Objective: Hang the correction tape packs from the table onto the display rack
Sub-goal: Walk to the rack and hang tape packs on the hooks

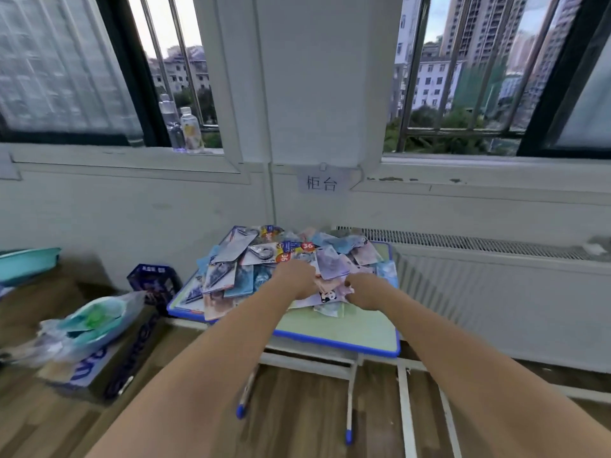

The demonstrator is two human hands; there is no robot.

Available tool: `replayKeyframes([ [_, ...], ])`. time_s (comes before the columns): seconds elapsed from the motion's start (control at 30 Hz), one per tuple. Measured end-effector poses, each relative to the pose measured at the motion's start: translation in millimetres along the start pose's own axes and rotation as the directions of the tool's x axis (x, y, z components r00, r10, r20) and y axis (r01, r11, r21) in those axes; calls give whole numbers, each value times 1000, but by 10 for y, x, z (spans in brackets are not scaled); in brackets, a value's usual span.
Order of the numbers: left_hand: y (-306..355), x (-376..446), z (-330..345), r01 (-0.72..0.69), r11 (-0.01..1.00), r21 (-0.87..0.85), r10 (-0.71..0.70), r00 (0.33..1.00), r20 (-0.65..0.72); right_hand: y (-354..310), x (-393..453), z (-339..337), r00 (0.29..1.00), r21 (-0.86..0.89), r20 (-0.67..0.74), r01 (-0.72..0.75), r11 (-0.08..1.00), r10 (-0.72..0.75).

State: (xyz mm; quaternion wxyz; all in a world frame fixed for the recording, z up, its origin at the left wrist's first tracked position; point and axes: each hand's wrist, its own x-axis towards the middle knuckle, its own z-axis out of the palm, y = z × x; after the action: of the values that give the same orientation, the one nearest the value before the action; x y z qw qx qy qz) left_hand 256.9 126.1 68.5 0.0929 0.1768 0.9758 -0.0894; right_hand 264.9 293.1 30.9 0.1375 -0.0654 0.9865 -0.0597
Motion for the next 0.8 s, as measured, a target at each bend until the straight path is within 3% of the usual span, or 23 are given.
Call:
replayKeyframes([
  [0.13,-241,783,39,-71,997,-2,71,997,10,125,710,-31,1000,9,15,-13,1000,13],
  [0.5,-761,2712,-27,-262,965,10,263,965,-19,583,2282,-313,974,158,24,-224,962,223],
  [0.8,-749,3658,184,-265,958,-111,277,954,118,1024,2808,-125,940,254,56,-341,905,338],
])
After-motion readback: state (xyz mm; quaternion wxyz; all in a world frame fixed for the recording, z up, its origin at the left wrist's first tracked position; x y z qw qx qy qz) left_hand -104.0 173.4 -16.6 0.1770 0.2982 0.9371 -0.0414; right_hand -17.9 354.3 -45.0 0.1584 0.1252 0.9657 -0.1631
